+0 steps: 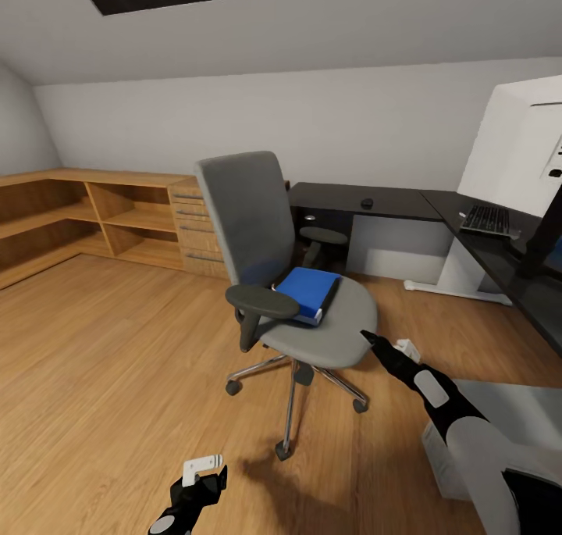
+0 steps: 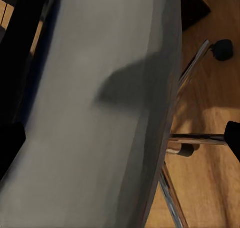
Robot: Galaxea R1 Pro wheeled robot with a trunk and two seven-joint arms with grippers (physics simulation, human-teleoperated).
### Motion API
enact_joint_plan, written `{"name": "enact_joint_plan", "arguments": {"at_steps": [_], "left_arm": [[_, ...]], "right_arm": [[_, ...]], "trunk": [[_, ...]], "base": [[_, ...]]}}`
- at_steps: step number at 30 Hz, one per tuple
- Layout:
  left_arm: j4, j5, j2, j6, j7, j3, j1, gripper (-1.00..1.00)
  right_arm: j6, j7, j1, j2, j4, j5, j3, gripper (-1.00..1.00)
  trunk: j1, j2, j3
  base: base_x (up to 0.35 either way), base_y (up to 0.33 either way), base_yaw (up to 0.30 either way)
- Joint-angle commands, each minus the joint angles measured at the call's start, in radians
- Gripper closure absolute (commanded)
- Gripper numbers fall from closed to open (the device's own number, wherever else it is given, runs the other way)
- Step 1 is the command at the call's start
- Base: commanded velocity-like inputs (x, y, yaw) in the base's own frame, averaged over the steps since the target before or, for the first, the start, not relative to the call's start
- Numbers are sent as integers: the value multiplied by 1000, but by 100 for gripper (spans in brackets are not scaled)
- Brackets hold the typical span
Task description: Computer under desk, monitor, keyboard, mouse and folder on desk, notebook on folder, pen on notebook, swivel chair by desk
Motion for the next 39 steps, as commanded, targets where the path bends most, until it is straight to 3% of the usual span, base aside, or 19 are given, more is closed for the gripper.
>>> {"name": "enact_joint_plan", "arguments": {"at_steps": [1, 39], "left_arm": [[0, 8, 0, -3, 5, -4, 0, -100], [0, 8, 0, -3, 5, -4, 0, -100]], "right_arm": [[12, 3, 0, 0, -1, -8, -6, -100], [23, 4, 0, 0, -2, -13, -6, -100]], "trunk": [[0, 0, -1], [0, 0, -2]], "base": [[0, 0, 0], [0, 0, -15]]}}
